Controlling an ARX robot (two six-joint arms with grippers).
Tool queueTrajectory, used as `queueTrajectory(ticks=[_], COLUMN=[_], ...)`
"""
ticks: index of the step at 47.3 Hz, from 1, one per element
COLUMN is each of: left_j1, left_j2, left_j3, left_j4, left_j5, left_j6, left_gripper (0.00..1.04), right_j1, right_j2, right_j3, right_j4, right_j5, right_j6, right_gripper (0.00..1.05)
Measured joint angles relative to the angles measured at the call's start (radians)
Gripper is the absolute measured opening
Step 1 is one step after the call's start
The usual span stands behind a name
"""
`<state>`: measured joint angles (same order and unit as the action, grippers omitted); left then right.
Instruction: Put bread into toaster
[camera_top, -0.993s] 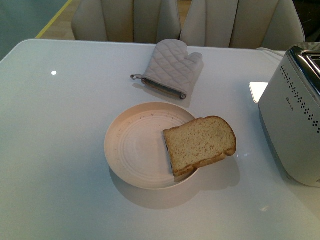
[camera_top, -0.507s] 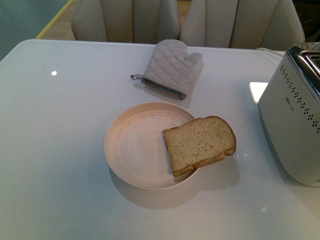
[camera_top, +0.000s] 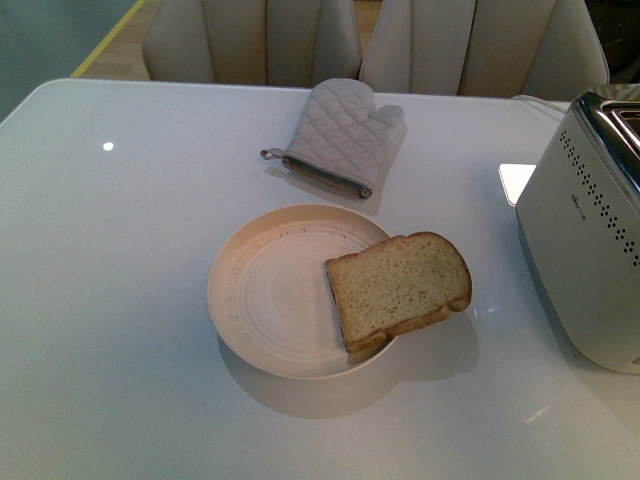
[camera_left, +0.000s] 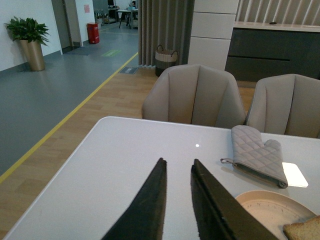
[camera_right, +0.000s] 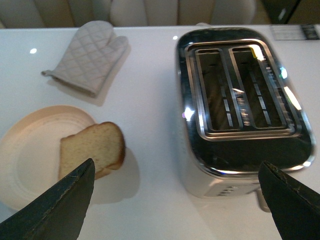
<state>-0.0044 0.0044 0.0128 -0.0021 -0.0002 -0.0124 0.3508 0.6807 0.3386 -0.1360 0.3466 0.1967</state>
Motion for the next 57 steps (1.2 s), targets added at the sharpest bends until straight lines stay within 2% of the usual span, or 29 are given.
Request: queueTrajectory(ticks=[6, 12, 24, 35, 57], left_j1=[0.0, 0.0, 0.0, 0.0, 0.0], left_j2=[0.0, 0.0, 0.0, 0.0, 0.0], left_j3=[0.0, 0.0, 0.0, 0.0, 0.0], left_j4=[0.0, 0.0, 0.0, 0.0, 0.0], left_j5=[0.0, 0.0, 0.0, 0.0, 0.0], left_j6=[0.001, 0.001, 0.002, 0.003, 0.003], left_gripper=[0.43, 0.64, 0.98, 0.98, 0.98], right_j1=[0.044, 0.071, 0.085, 0.06, 0.018], right_j2=[0.273, 0.517, 0.856, 1.086, 1.328], right_j3=[0.086, 0.165, 0.312, 0.406, 0.429], right_j4=[0.129, 0.249, 0.29, 0.319, 0.429], right_j5=[-0.055, -0.051, -0.119, -0.153, -0.282], right_j6=[0.061, 0.079, 0.181, 0.298, 0.471], right_gripper=[0.96, 0.96, 0.96, 0.96, 0.96])
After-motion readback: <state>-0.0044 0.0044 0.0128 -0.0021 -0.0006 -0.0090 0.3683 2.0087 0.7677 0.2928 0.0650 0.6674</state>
